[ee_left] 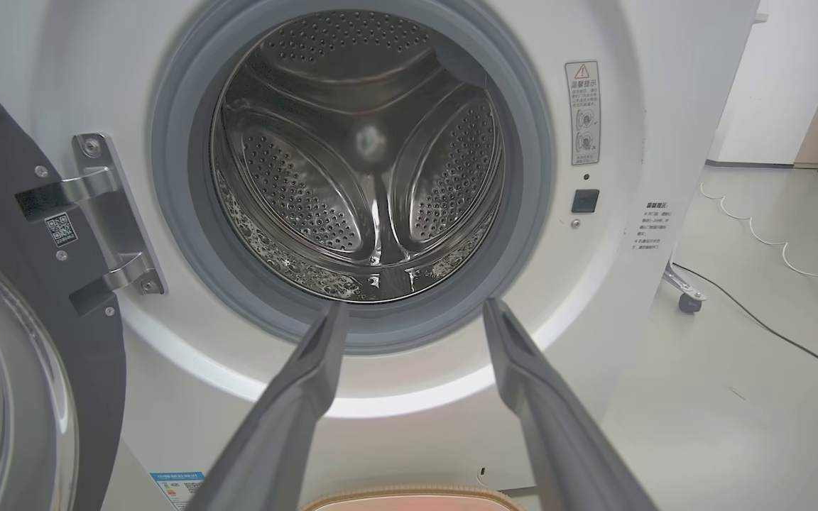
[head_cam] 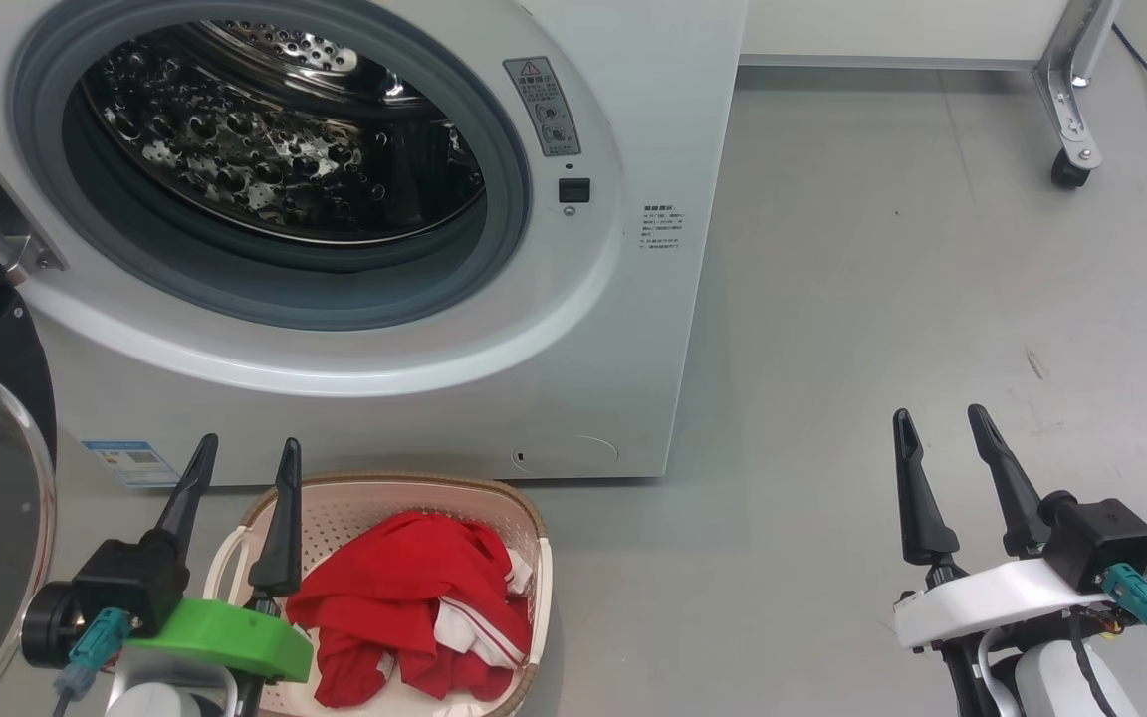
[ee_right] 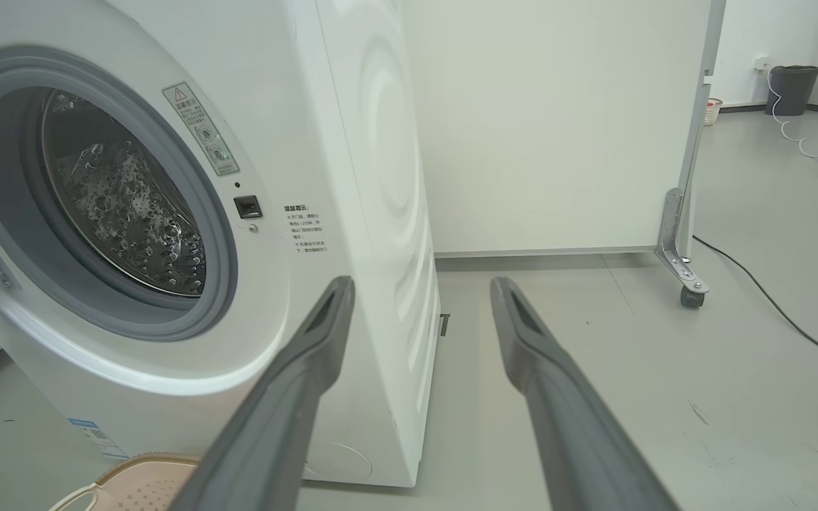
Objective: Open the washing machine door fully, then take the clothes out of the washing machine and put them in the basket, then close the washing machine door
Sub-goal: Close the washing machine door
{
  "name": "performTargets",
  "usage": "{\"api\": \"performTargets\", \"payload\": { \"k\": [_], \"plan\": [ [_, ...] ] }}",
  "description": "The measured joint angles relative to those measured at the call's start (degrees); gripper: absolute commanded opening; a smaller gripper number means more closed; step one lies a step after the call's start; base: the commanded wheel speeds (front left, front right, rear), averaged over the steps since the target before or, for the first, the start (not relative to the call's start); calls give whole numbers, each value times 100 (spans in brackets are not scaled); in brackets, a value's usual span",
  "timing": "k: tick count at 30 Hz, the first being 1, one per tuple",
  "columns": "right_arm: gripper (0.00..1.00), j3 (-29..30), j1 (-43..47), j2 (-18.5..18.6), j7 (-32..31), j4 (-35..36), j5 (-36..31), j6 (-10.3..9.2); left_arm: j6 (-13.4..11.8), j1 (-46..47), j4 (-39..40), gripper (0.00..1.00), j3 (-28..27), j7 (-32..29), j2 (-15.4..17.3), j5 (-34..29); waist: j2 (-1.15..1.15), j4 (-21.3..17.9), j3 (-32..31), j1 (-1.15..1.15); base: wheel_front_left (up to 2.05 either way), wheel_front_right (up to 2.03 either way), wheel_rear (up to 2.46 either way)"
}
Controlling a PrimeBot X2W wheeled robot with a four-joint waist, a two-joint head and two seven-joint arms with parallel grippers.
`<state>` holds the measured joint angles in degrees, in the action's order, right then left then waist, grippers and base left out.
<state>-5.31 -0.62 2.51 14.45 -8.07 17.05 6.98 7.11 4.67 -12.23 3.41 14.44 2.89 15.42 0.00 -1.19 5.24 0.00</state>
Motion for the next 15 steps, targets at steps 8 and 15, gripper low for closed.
{"api": "performTargets", "payload": {
  "k": [8, 15],
  "plan": [
    [100, -10, 0, 0, 0, -5, -5, 0, 0, -8, 35, 100, -25, 0, -2, 0, 0, -3, -16, 0, -7, 7, 0],
    [100, -9, -1, 0, 0, -3, -5, 0, 0, -13, 99, 100, -78, 0, -7, 0, 0, 0, -11, 0, -34, 34, 0]
  ]
}}
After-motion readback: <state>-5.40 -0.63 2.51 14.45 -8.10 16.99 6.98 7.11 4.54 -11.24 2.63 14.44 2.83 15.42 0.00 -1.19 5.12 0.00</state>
